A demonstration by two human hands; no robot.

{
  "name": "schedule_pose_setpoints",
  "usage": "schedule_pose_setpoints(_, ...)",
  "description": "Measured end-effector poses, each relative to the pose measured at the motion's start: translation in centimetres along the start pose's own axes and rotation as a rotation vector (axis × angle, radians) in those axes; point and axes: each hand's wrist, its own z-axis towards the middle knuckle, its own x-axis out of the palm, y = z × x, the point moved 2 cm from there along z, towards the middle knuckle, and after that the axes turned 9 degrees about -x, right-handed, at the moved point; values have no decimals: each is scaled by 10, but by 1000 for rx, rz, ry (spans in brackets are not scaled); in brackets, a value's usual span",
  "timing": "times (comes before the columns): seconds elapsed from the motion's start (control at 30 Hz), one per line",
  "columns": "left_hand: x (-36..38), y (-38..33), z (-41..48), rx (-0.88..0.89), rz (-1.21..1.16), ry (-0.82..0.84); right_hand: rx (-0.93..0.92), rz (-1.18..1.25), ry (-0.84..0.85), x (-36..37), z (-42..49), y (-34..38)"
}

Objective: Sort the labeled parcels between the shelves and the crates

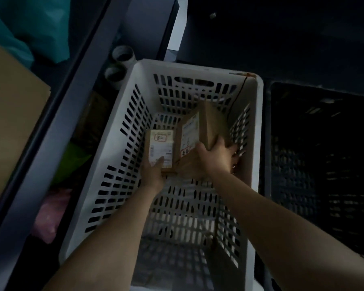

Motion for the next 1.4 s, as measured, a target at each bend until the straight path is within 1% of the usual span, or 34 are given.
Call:
schedule_pose_setpoints(0.03,2,0,0,27,156,-14,8,19,-2,6,3,-4)
schedule_pose_setpoints(0.1,7,3,6,162,782,-29,-11,19,-9,16,10,-10)
schedule_pose_setpoints(0.13,9,4,13,243,982,-79,-26,19,-17,21,13,-12)
schedule_pose_setpoints(0.17,11,1,16,290,1069,-98,-38,23,-29,24,15,-14)
schedule_pose_setpoints(0.3,27,-10,20,320,1168,-172,-65,70,-105,24,24,-19)
schedule_pose_setpoints(0.37,30,-19,22,414,1255,-201,-42,162,-131,21,26,-20)
schedule_pose_setpoints(0.43,31,-30,36,482,1209,-124,-42,217,-142,19,27,-21)
schedule_pose_setpoints(0.47,30,-38,42,481,1166,-68,-44,230,-139,18,26,-20)
schedule_pose_setpoints(0.53,28,-53,48,443,1002,29,-35,280,-126,17,23,-18)
schedule_pose_setpoints(0.57,27,-61,44,409,915,53,-27,324,-120,15,20,-16)
schedule_pose_setpoints(0.67,20,-92,13,346,761,71,-33,400,-113,4,10,1)
schedule_pose_setpoints(0.73,17,-112,-12,316,679,64,-46,392,-123,-7,3,17)
schedule_pose_setpoints(0.8,14,-131,-33,320,623,19,-31,436,-136,-18,-7,34)
schedule_pose_setpoints(0.9,12,-157,-65,341,629,-61,-35,530,-150,-41,-24,53)
schedule_pose_setpoints(1.03,21,-188,-108,413,664,-161,-126,577,-137,-86,-37,59)
schedule_pose_setpoints(1.2,72,-208,-177,503,533,-158,-201,620,-179,-168,-41,32)
schedule_pose_setpoints(1.27,104,-207,-209,559,494,-130,-224,635,-168,-210,-46,6)
schedule_pose_setpoints(1.33,143,-202,-238,603,510,-126,-230,632,-141,-255,-53,-29)
schedule_pose_setpoints(1.4,189,-194,-266,594,540,-125,-202,696,-90,-299,-61,-67)
